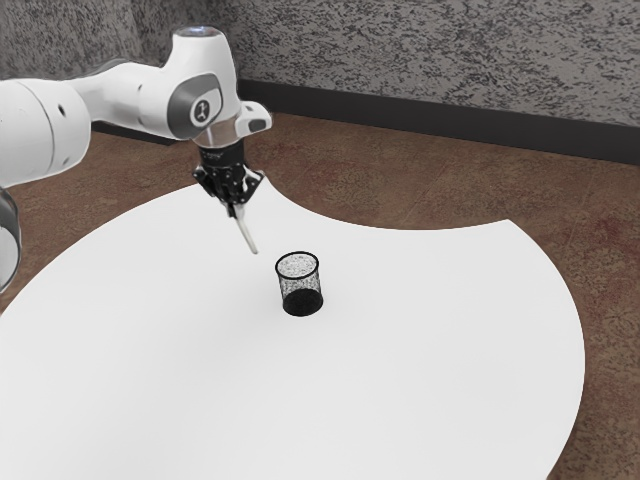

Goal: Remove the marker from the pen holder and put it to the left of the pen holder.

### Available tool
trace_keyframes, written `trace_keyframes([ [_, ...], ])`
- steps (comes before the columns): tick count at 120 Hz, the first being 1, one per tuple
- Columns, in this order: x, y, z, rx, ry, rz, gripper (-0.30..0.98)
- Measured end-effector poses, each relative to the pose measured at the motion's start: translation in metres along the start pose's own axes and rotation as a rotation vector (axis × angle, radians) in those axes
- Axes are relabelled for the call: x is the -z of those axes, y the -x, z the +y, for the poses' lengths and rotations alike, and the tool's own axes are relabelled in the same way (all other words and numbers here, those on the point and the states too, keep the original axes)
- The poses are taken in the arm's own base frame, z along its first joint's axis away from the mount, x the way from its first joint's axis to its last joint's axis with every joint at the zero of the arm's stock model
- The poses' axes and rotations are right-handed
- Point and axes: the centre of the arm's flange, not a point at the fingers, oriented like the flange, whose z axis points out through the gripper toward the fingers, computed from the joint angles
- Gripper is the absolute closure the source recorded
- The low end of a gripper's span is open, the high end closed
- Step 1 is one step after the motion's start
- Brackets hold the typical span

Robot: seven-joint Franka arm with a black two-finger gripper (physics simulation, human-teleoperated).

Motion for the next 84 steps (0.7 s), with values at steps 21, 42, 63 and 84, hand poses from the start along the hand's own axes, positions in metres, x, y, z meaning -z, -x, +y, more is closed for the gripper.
trace_keyframes([
  [21,-0.025,-0.009,-0.013,0.058,0.000,0.114,0.79],
  [42,-0.048,-0.013,-0.031,0.138,0.027,0.210,0.79],
  [63,-0.075,-0.017,-0.040,0.209,0.056,0.269,0.79],
  [84,-0.092,-0.016,-0.040,0.253,0.071,0.286,0.78],
])
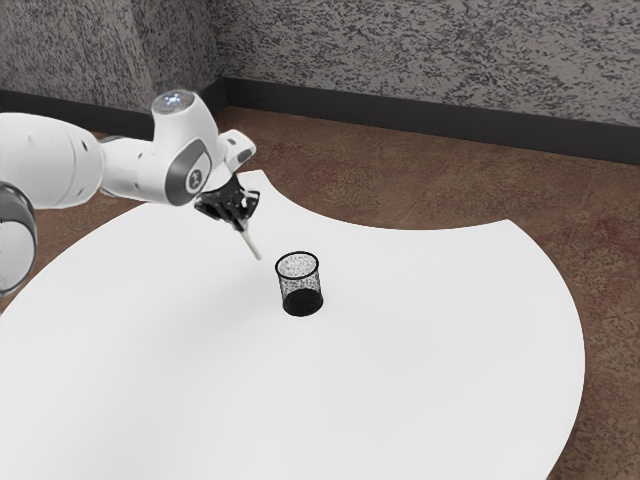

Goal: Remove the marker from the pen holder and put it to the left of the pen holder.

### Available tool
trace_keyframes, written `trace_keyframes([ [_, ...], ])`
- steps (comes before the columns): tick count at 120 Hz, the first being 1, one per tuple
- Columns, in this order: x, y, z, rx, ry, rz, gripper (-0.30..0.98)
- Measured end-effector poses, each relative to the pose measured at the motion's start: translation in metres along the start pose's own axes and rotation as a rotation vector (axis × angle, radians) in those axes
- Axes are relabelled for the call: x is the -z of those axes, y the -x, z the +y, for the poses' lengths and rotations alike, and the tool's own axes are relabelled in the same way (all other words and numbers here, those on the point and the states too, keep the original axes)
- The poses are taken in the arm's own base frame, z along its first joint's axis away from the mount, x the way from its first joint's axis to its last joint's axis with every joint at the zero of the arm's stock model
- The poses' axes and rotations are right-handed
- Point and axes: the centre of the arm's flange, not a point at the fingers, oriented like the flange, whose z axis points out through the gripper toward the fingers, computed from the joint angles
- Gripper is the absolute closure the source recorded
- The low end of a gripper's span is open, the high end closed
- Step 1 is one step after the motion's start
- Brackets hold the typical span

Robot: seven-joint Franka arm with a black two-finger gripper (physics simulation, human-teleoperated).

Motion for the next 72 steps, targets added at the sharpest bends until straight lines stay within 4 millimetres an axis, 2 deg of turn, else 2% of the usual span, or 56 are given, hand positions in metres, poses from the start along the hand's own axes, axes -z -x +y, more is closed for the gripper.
trace_keyframes([
  [6,-0.005,0.001,-0.001,0.009,0.001,0.000,0.75],
  [29,-0.015,0.009,-0.003,0.019,0.012,-0.011,0.34],
  [44,-0.013,0.010,-0.004,0.016,0.015,-0.011,0.19],
  [72,0.064,-0.016,0.005,-0.011,0.008,-0.078,0.06],
])
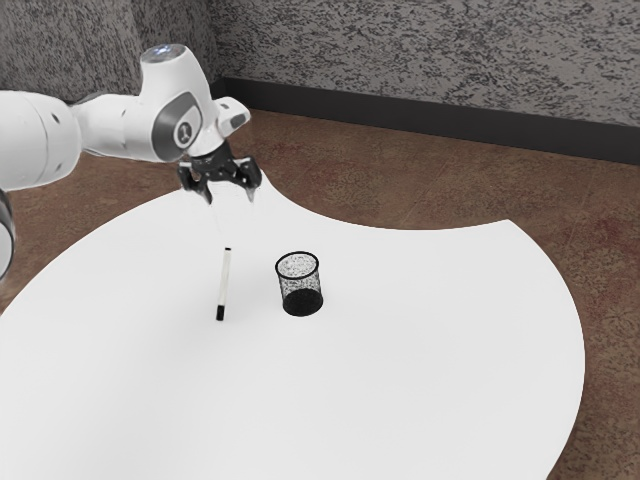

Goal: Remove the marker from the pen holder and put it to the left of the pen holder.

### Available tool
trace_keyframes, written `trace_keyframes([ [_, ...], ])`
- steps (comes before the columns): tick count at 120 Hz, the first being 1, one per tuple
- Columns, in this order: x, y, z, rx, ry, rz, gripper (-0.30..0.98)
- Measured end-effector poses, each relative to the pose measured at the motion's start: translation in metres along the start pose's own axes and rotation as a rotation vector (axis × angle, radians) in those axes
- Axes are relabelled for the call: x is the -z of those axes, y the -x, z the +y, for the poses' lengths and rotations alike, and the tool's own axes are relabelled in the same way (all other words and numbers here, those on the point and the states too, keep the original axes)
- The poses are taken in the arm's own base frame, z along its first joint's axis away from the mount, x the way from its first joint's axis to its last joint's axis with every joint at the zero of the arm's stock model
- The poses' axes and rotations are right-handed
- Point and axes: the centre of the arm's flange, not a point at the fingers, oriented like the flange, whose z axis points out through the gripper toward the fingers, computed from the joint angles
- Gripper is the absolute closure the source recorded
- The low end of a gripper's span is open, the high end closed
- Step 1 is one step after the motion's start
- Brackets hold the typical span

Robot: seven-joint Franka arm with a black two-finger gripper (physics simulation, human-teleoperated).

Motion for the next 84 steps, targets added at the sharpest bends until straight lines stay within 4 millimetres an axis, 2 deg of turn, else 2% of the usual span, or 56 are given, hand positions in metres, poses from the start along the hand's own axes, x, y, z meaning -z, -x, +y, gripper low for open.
trace_keyframes([
  [17,0.050,-0.004,0.023,-0.079,-0.011,-0.066,0.03],
  [26,0.073,0.004,0.034,-0.122,-0.012,-0.099,0.02],
  [39,0.125,0.021,0.061,-0.208,-0.013,-0.107,0.01],
  [48,0.151,0.027,0.073,-0.249,-0.017,-0.105,0.01],
  [60,0.164,0.030,0.075,-0.274,-0.030,-0.123,0.01],
  [84,0.225,0.024,0.072,-0.295,-0.046,-0.099,0.00],
])
